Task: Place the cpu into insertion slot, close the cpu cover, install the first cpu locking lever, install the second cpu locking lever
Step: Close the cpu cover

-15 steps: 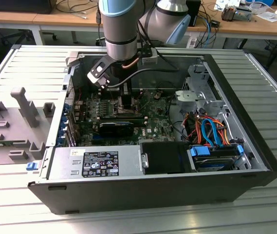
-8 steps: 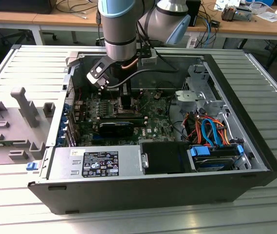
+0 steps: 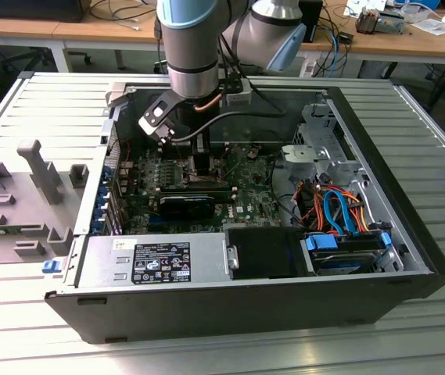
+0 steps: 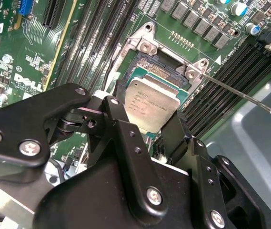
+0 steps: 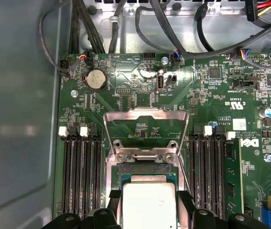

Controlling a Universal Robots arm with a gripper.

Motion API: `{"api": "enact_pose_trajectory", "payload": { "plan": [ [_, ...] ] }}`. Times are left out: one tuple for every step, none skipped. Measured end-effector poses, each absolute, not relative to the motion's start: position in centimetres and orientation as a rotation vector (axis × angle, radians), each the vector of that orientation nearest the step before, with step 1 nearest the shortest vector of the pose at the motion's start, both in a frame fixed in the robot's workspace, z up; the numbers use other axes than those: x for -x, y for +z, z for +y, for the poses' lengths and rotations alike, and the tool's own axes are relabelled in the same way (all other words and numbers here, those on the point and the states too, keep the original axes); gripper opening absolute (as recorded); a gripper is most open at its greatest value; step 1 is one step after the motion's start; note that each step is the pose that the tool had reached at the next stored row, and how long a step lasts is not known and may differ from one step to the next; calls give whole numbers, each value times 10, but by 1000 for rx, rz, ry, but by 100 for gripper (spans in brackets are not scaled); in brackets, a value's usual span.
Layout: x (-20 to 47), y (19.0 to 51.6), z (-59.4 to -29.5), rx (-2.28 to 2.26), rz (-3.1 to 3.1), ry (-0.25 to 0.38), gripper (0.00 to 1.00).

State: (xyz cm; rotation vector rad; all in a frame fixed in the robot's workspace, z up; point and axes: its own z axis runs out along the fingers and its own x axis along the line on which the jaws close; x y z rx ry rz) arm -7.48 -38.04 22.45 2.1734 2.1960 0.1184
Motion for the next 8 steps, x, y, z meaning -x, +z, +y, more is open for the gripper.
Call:
{"api": "enact_pose_trajectory", "payload": {
  "plan": [
    [75,224,-380,-2173,2196,118,55],
    [75,224,-380,-2173,2196,119,55],
    [75,224,-380,-2173,2196,119,55],
    [75,224,-380,-2173,2196,119,55],
    [75,223,-380,-2174,2196,119,55],
    [75,223,-380,-2173,2196,119,55],
    [75,223,-380,-2173,2196,119,55],
    [75,222,-380,-2172,2197,118,55]
  ]
}}
